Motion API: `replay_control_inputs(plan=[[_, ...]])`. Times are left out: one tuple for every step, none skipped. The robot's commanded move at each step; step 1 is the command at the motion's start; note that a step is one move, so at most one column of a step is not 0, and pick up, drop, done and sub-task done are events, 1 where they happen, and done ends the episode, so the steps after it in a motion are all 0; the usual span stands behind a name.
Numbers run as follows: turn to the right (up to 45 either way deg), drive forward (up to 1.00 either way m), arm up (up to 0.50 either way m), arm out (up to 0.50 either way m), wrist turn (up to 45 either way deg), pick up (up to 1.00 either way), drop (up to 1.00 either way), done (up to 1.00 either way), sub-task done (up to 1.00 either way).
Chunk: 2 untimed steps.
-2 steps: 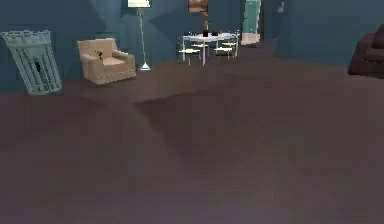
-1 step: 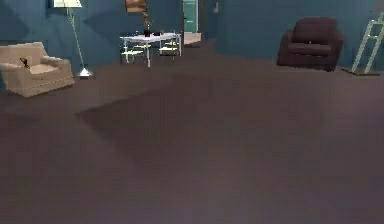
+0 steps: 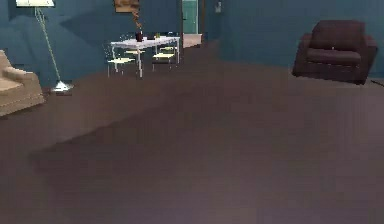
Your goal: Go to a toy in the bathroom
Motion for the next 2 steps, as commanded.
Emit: replay_control_inputs(plan=[[0.0, 1.00, 0.00, 0.00, 0.0, 0.00, 0.00, 0.00, 0.00], [0.0, 1.00, 0.00, 0.00, 0.0, 0.00, 0.00, 0.00, 0.00]])
